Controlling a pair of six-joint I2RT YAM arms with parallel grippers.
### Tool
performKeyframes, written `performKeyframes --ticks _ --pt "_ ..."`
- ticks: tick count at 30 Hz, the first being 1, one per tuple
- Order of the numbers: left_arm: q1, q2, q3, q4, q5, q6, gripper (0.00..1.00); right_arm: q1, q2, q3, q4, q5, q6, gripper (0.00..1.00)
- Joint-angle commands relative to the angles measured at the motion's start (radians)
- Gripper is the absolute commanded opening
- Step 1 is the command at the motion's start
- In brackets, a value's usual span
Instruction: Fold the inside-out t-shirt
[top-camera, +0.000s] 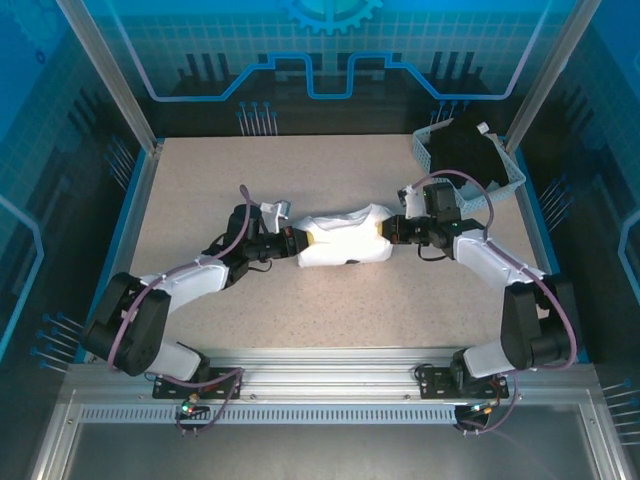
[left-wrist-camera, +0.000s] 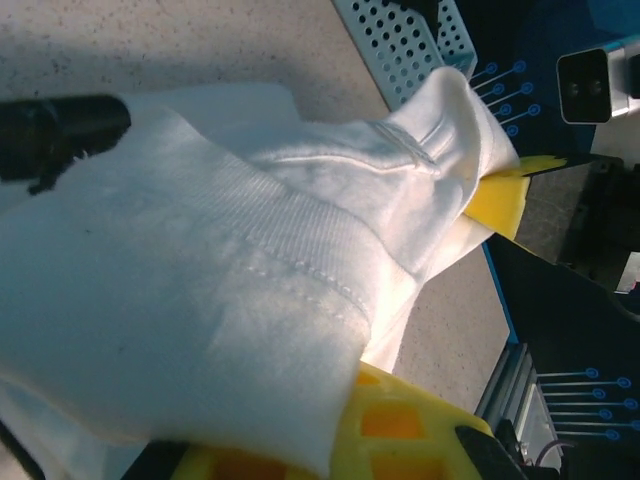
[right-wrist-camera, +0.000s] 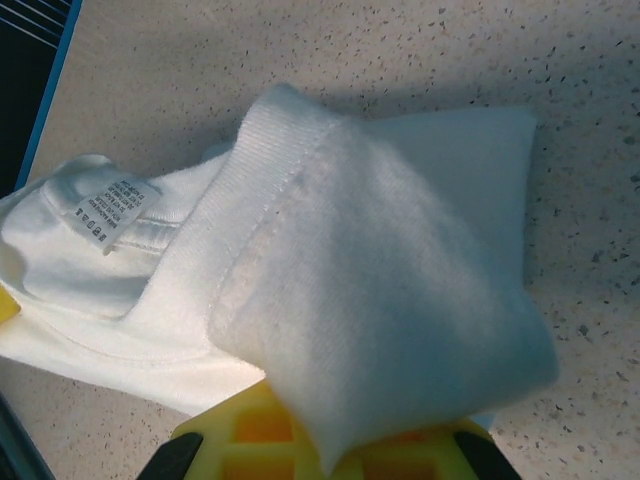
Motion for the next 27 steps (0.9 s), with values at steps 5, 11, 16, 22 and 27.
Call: performKeyframes --ticks 5,11,16,22,27 --pt "0.004 0.097 0.037 0.043 -0.12 0.003 0.0 0.012 0.107 0.075 0.003 0.055 -0.009 0.01" --pt "0.011 0.217 0.049 0.035 -0.16 0.019 0.04 0.022 0.295 0.215 -0.082 0.117 -0.007 0.04" --pt "0.043 0.319 0.047 0.057 -0.179 -0.003 0.18 0.026 0.465 0.322 -0.178 0.147 -0.006 0.1" --pt "0.063 0.257 0.028 -0.003 -0.236 -0.011 0.47 0.021 0.427 0.389 -0.293 0.265 -0.06 0.33" --pt "0.06 0.165 0.026 -0.132 -0.223 -0.023 0.64 0.024 0.286 0.312 -0.304 0.309 -0.074 0.48"
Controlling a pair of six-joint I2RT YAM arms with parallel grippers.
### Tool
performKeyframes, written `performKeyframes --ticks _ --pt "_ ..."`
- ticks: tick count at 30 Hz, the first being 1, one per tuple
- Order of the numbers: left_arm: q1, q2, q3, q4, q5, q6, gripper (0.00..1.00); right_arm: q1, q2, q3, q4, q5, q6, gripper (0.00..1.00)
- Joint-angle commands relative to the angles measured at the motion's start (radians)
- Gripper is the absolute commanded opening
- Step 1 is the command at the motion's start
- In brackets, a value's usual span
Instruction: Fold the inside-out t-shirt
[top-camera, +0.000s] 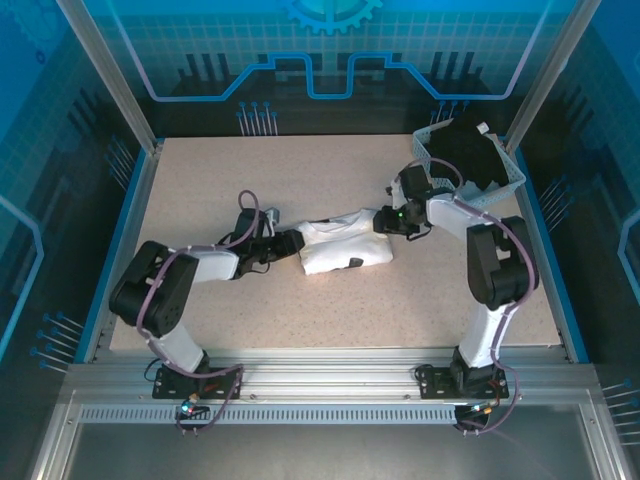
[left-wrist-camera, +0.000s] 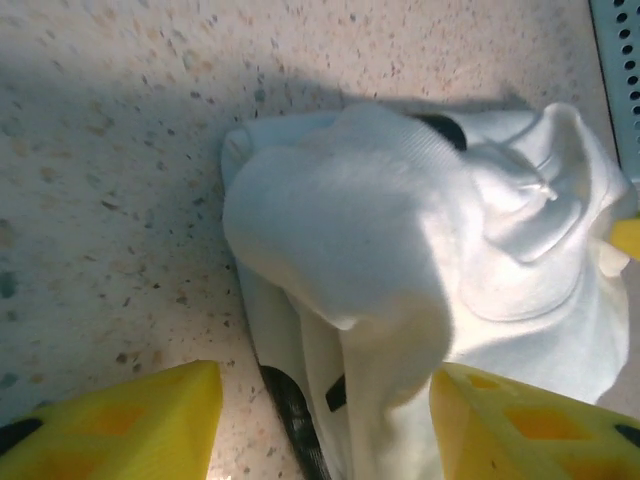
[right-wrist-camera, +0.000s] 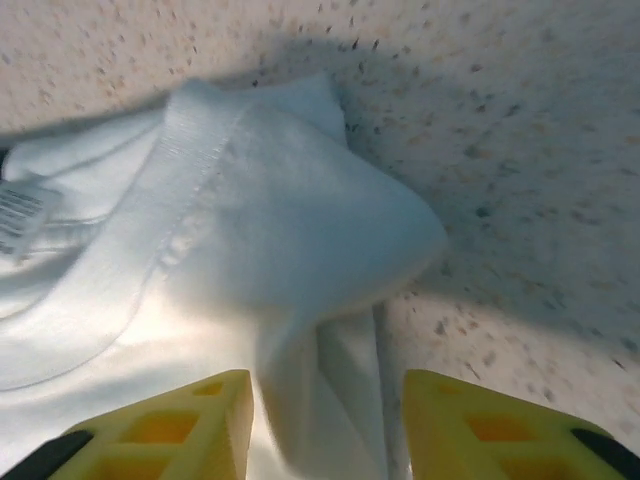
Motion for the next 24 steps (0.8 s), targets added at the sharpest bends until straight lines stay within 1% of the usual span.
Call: performKeyframes --ticks 1,2,4,9,12,17,24 --pt "-0.001 -0.048 -0.006 -0.084 0.03 -0.015 0.67 0.001 -0.12 -0.051 -0.039 0.045 -0.018 0.5" --pt "-0.006 -0.04 0.0 -0.083 0.061 -0.029 0.72 0.005 -0.142 -0.075 -0.027 0.042 -0.014 0.53" --pt "-0.022 -0.017 0.018 -0.083 0.097 -0.041 0.75 0.008 -0.17 -0.109 -0.001 0.033 -0.006 0.55" --pt "-0.054 0.05 0.084 -0.143 0.058 -0.028 0.78 0.012 -0.178 -0.134 0.016 0.003 0.003 0.57" --pt "-0.075 0.076 0.109 -0.148 0.06 -0.025 0.78 0.015 -0.183 -0.145 0.025 -0.005 0.004 0.57" --pt "-0.13 0.126 0.151 -0.152 0.058 -0.024 0.76 0.015 -0.18 -0.161 0.043 -0.008 0.008 0.57" --pt "-0.172 0.204 0.228 -0.183 0.044 -0.008 0.68 0.016 -0.176 -0.174 0.058 -0.013 0.016 0.57"
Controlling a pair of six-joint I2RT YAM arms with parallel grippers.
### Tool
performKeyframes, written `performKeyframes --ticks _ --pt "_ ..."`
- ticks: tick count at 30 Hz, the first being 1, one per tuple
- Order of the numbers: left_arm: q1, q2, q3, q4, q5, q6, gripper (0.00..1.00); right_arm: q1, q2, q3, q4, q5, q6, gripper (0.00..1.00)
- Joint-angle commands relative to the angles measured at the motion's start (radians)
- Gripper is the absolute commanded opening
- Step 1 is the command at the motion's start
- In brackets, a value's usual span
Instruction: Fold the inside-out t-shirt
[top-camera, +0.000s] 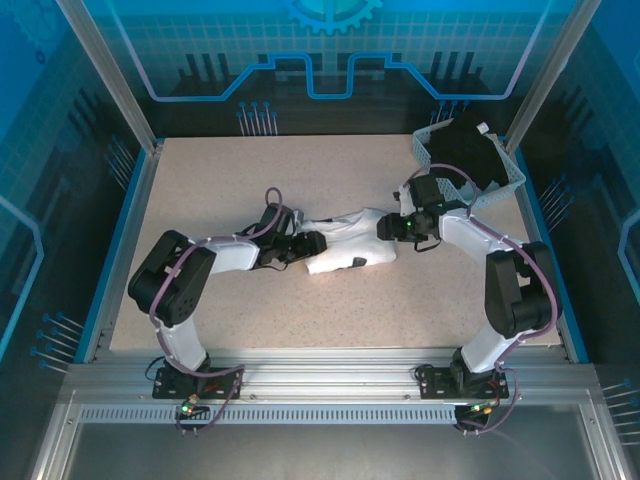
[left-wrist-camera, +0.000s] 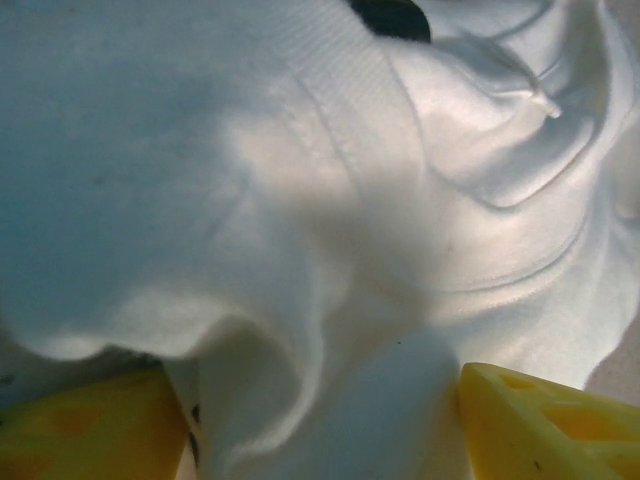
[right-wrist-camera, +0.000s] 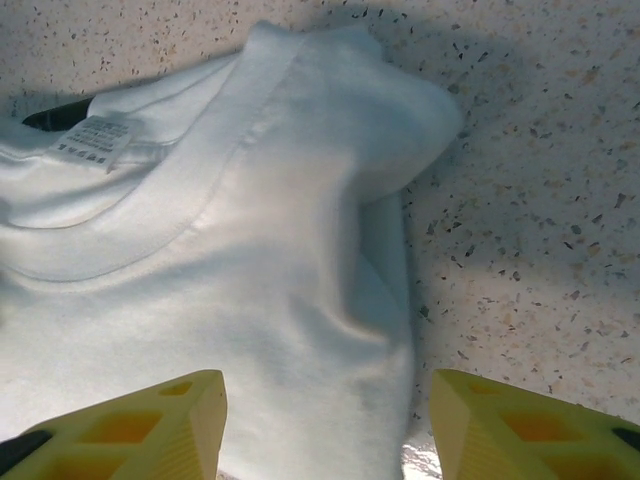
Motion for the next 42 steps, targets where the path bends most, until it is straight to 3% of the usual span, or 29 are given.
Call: performKeyframes --ticks 1,7,11,12,16,19,23,27,36,39,42 --pt "-0.046 0.074 0.045 -0.013 0.035 0.017 0.66 0.013 0.001 -0.011 0.014 -0.011 0.009 0.57" --pt "-0.06 0.151 0.075 0.018 0.044 0.0 0.4 0.013 -0.028 -0.02 0.014 0.004 0.012 0.56" --pt "-0.056 0.159 0.086 0.02 0.046 0.033 0.05 0.011 -0.069 -0.023 0.009 0.021 0.009 0.56" --pt "-0.048 0.148 0.087 0.007 0.043 0.053 0.0 0.01 -0.082 -0.026 0.01 0.024 0.011 0.56" --pt "0.014 0.052 0.087 -0.096 0.041 0.155 0.0 0.008 -0.157 -0.048 0.013 0.041 0.012 0.56" --pt "0.086 -0.059 0.118 -0.284 0.003 0.268 0.0 0.009 -0.23 -0.079 0.032 0.055 0.02 0.56" --pt "0.188 -0.154 0.219 -0.569 -0.17 0.405 0.0 0.014 -0.313 -0.129 0.083 0.047 0.033 0.56" --pt "0.269 -0.136 0.364 -0.786 -0.431 0.537 0.0 0.017 -0.351 -0.159 0.119 0.024 0.038 0.57" --pt "0.416 0.082 0.656 -0.858 -0.991 0.88 0.0 0.023 -0.401 -0.237 0.205 -0.059 0.08 0.57" --pt "0.48 0.177 0.694 -0.75 -1.104 1.08 0.0 0.021 -0.42 -0.257 0.228 -0.084 0.098 0.57" --pt "0.551 0.241 0.71 -0.628 -1.148 1.241 0.0 0.022 -0.44 -0.269 0.24 -0.099 0.109 0.57"
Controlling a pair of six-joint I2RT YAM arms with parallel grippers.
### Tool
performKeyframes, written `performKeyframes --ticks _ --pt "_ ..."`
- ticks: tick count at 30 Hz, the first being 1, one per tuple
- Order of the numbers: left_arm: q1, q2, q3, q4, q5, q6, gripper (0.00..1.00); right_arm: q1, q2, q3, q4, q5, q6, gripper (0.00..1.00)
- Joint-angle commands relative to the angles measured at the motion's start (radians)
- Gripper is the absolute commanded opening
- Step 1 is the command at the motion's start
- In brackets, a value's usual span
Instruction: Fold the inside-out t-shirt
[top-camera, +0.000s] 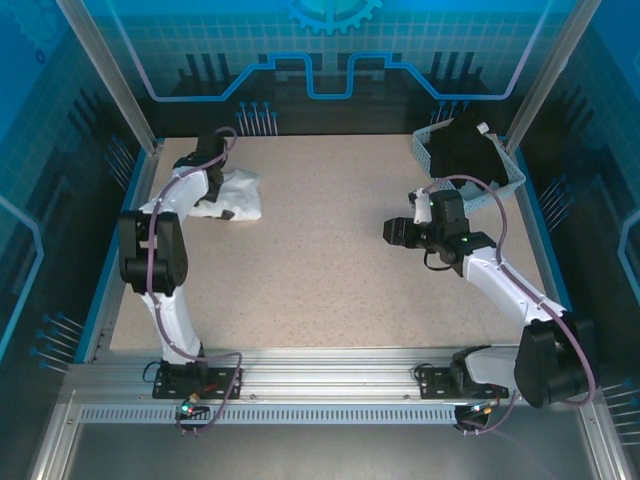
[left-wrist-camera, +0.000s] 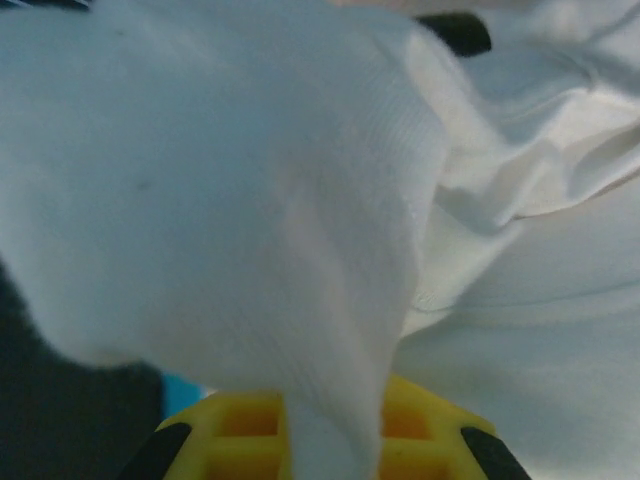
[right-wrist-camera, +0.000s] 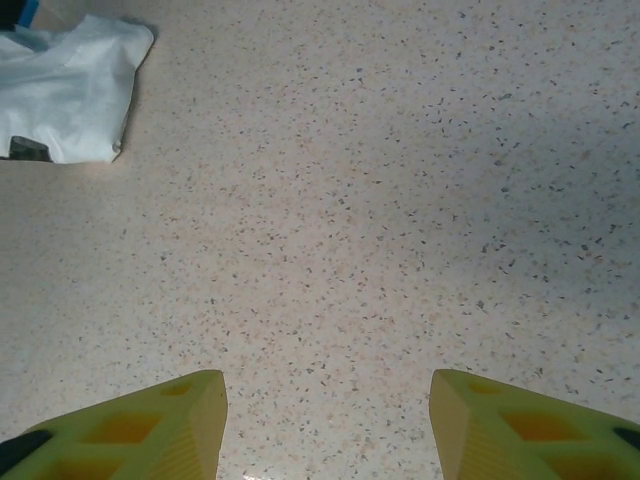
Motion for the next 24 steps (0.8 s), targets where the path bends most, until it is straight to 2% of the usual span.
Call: performKeyframes --ticks 1,4,10,13,16,19,24 --pt "0.083 0.059 0.031 0.142 -0.175 0.294 0.0 0.016 -0.043 -0.018 0.051 -0.041 0.027 0.57" --pt "0.143 0.086 0.012 0.315 -0.2 0.429 0.0 0.016 -0.054 -0.019 0.049 -0.043 0.028 0.57" --pt "0.21 0.192 0.075 0.483 -0.24 0.525 0.08 0.016 -0.046 -0.023 0.055 -0.026 0.027 0.57" --pt "0.235 0.273 0.15 0.495 -0.272 0.525 0.21 0.015 -0.04 -0.019 0.049 -0.009 0.021 0.57" --pt "0.246 0.307 0.223 0.475 -0.315 0.487 0.41 0.016 -0.035 -0.01 0.037 0.004 0.013 0.58" --pt "0.244 0.264 0.244 0.434 -0.306 0.41 0.62 0.017 -0.033 -0.001 0.028 0.009 0.008 0.58" --pt "0.204 0.11 0.23 0.263 -0.268 0.193 0.73 0.019 -0.029 0.001 0.029 0.028 0.006 0.58"
